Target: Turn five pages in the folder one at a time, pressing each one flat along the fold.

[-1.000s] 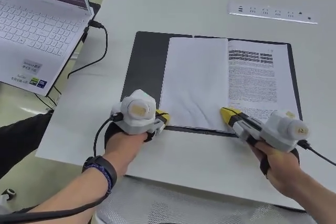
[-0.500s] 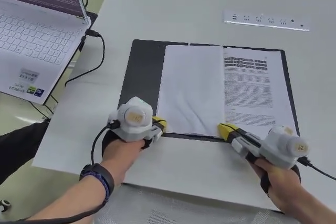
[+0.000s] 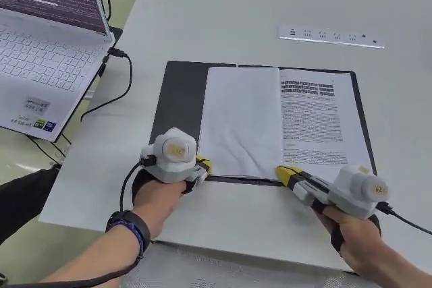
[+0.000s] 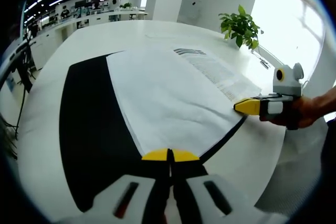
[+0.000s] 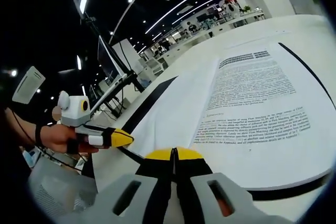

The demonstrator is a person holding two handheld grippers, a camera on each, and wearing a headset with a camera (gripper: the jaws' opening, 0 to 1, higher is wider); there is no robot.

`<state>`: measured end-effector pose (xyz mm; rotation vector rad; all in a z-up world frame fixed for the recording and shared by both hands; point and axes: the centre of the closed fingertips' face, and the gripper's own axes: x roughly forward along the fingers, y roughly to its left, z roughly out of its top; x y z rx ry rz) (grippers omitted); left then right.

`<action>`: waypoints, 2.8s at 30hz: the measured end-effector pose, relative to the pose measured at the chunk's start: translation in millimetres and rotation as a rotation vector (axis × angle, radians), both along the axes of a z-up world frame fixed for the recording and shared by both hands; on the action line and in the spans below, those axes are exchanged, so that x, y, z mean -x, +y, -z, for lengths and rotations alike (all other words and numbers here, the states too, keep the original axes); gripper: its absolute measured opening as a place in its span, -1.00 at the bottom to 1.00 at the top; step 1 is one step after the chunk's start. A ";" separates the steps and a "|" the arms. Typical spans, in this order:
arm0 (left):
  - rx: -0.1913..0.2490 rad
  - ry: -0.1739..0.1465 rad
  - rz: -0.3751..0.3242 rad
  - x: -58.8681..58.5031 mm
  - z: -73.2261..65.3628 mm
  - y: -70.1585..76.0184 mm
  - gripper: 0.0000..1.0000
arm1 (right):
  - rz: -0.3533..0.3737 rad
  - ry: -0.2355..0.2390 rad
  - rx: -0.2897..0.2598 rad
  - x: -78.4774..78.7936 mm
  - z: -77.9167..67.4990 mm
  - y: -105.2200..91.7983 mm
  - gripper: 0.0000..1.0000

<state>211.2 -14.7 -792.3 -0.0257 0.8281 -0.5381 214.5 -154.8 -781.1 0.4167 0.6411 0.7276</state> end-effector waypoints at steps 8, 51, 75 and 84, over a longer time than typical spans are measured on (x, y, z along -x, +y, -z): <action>-0.010 -0.024 0.036 4.7 -12.1 -6.3 -0.75 | -0.045 0.018 0.008 0.6 -10.3 2.9 -0.69; 0.029 -0.193 0.101 28.3 -114.0 21.5 0.01 | -0.006 -0.196 0.192 15.4 -98.0 -97.6 0.21; 0.047 -0.228 0.006 42.8 -135.9 23.0 0.21 | 0.036 -0.180 0.197 41.9 -97.5 -107.0 0.30; 0.048 -0.232 -0.031 49.6 -135.1 28.3 0.24 | 0.006 -0.170 0.204 44.1 -98.3 -102.8 0.31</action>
